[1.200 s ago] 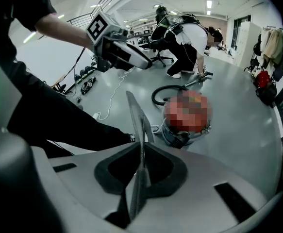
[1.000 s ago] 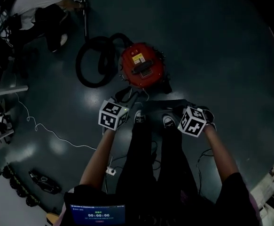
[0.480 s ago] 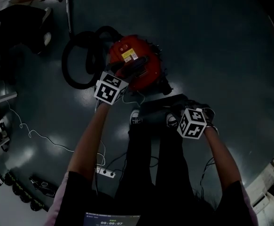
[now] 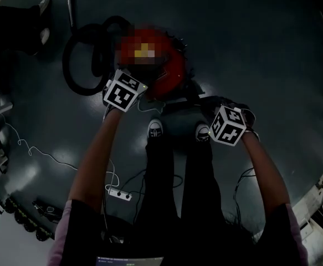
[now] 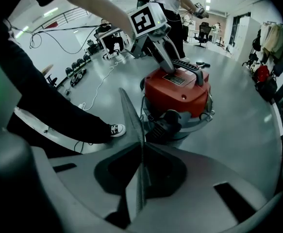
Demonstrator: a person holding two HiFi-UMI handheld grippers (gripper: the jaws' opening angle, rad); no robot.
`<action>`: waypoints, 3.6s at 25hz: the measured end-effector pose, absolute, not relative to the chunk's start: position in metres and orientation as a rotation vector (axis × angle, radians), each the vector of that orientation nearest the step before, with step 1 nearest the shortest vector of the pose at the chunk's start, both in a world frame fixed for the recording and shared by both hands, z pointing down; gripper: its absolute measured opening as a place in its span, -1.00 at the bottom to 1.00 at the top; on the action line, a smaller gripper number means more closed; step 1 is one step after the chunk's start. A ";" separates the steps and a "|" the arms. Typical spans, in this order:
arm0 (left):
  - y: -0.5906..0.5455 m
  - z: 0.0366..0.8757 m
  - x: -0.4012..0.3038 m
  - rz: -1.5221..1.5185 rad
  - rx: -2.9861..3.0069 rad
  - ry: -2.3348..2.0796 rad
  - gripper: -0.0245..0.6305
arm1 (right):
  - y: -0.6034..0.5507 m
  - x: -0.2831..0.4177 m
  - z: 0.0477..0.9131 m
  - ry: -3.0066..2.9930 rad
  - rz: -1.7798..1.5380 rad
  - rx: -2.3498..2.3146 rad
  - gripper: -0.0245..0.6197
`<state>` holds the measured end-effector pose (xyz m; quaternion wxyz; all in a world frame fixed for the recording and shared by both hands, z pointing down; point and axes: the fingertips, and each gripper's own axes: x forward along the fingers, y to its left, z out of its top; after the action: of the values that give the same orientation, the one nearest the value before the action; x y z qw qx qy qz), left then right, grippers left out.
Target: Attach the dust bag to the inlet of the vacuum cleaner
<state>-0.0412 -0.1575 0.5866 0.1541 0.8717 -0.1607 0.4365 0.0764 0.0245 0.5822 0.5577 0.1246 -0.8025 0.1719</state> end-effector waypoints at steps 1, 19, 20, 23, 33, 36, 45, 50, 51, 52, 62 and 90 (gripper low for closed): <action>-0.158 0.588 -0.040 1.262 2.501 -0.459 -0.25 | 0.023 0.076 0.583 -1.892 0.382 0.282 -0.80; -0.166 0.598 -0.039 1.193 2.526 -0.511 -0.33 | 0.000 0.085 0.631 -1.933 0.057 0.340 -0.80; -0.166 0.598 -0.038 1.190 2.529 -0.509 -0.33 | -0.002 0.087 0.632 -1.940 0.073 0.336 -0.80; -0.164 0.597 -0.038 1.184 2.532 -0.510 -0.33 | -0.004 0.085 0.633 -1.956 0.101 0.292 -0.80; -0.166 0.604 -0.042 1.161 2.547 -0.522 -0.33 | -0.018 0.065 0.645 -1.818 -0.294 -0.268 -0.79; -0.163 0.604 -0.045 1.184 2.521 -0.508 -0.33 | -0.036 0.072 0.645 -1.963 0.256 0.023 -0.77; -0.164 0.604 -0.042 1.157 2.534 -0.498 -0.33 | -0.030 0.079 0.644 -1.978 0.131 0.111 -0.77; -0.166 0.602 -0.040 1.136 2.557 -0.510 -0.33 | -0.021 0.080 0.639 -1.973 0.198 0.051 -0.73; -0.167 0.601 -0.040 1.134 2.560 -0.511 -0.33 | -0.019 0.079 0.637 -1.971 0.217 0.025 -0.67; -0.167 0.599 -0.040 1.132 2.561 -0.512 -0.33 | -0.016 0.079 0.636 -1.966 0.232 -0.004 -0.56; -0.165 0.599 -0.041 1.112 2.573 -0.518 -0.33 | 0.001 0.073 0.647 -1.842 0.149 -0.160 -0.64; -0.167 0.600 -0.046 1.060 2.604 -0.525 -0.33 | -0.009 0.067 0.649 -1.846 0.027 -0.029 -0.73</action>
<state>-0.0463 -0.1665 0.5996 0.1403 0.9015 -0.1818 0.3669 0.0672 -0.0093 0.6493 0.6031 -0.0125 -0.7975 0.0116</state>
